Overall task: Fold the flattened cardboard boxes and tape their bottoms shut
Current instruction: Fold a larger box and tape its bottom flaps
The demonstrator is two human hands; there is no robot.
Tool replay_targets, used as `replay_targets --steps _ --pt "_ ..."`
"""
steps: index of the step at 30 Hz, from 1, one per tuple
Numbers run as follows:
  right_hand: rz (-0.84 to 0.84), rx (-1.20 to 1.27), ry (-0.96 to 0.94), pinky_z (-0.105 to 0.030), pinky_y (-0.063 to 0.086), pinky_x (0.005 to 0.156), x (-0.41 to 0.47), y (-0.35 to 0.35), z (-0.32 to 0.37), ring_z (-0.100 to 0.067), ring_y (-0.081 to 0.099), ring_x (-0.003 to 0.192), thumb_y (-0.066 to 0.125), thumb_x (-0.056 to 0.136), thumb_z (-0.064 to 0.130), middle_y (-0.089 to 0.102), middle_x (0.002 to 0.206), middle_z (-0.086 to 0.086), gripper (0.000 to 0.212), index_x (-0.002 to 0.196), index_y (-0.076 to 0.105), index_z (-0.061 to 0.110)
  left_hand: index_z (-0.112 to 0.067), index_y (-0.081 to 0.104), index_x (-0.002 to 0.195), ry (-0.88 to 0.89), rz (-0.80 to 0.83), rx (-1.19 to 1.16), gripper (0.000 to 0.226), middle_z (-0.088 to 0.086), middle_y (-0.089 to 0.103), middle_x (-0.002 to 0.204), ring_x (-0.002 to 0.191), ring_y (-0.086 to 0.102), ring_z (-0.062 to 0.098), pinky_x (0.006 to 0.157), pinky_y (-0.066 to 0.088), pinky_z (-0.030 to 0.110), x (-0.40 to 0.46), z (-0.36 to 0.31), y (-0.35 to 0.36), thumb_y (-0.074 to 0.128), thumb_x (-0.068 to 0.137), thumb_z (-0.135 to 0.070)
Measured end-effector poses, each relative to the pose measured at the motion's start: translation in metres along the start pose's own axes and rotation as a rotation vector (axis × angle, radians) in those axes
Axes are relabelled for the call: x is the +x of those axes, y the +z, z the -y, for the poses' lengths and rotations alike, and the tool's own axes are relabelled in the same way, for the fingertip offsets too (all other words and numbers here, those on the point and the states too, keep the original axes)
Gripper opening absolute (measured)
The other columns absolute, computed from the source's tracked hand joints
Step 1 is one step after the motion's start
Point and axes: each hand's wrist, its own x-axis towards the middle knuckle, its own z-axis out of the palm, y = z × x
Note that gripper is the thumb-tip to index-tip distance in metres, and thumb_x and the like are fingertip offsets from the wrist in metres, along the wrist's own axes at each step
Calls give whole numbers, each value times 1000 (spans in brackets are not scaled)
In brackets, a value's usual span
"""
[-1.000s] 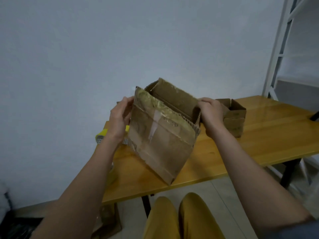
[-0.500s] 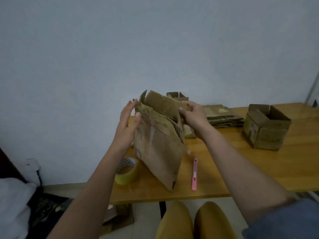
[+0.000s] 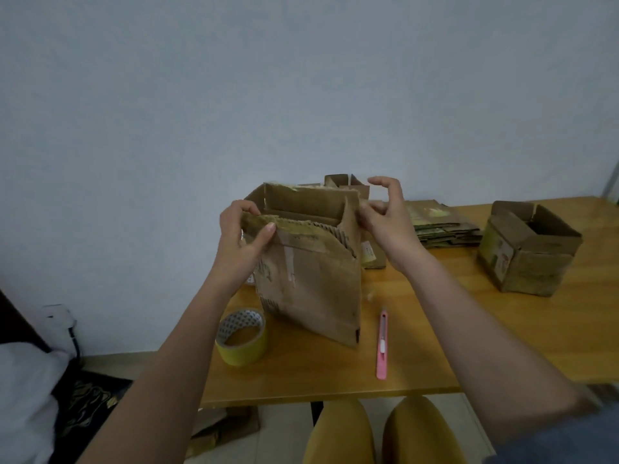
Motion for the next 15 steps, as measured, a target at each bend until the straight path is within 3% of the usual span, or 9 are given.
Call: replay_targets --steps 4,8,11,13,15 --pt "-49 54 -210 -31 45 104 -33 1 -15 -5 53 120 42 102 37 56 127 10 26 127 50 32 -26 47 109 24 -93 48 26 10 33 125 117 43 23 92 40 6 -4 -2 11 65 91 -22" --pt "13 -138 -281 -28 31 109 -62 6 -43 0 35 134 34 95 60 45 140 19 39 130 46 47 -28 49 113 36 -133 39 33 10 36 126 108 45 10 92 45 14 -8 -9 19 70 87 -29" --pt "-26 -167 -248 -30 39 105 -58 -1 -42 3 42 124 43 98 53 50 126 26 26 123 49 47 -40 42 125 26 -140 -22 59 5 46 124 112 52 15 92 51 29 -11 -11 19 79 78 -38" --pt "-60 -177 -235 -32 44 100 -54 -7 -39 -3 50 116 44 99 51 57 117 16 28 117 57 36 -40 33 133 -26 -121 -79 73 2 56 116 104 60 12 86 54 30 -16 -13 18 80 77 -35" --pt "-64 -195 -220 -26 44 97 -54 -13 -34 -6 52 113 43 98 50 59 109 8 40 116 62 21 -36 30 137 -73 -106 -131 76 -3 66 106 95 65 8 83 57 31 -20 -13 21 78 79 -30"
